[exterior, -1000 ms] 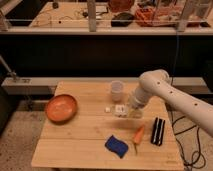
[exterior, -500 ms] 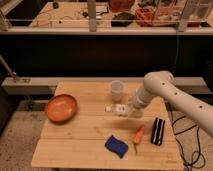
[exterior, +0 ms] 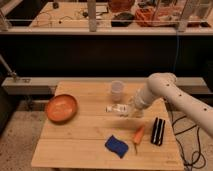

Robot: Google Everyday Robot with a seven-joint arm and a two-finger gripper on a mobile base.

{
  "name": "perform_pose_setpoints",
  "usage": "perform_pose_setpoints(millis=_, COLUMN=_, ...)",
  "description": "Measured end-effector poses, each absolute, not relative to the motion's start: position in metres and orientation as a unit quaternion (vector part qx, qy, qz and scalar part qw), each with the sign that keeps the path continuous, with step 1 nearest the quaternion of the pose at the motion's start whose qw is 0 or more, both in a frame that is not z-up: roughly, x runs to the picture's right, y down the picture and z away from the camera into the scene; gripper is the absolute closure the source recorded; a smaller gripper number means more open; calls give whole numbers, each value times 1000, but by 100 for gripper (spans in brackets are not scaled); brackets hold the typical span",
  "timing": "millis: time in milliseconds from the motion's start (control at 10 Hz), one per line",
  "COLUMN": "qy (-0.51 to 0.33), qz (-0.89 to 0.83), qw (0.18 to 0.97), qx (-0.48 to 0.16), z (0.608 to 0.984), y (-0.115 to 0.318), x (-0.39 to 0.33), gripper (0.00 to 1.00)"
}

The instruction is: Stand the bottle upright

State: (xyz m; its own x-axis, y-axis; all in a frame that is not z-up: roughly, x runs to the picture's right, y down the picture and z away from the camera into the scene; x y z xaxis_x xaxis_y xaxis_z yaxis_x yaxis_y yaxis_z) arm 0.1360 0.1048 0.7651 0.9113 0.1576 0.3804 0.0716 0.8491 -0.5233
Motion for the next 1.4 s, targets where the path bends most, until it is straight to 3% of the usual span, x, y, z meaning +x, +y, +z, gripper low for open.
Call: perform_pose_setpoints(millis=1400, qy=-273, qz=40, qw=929, qx=-245, z=750, y=110, x=134, gripper=97)
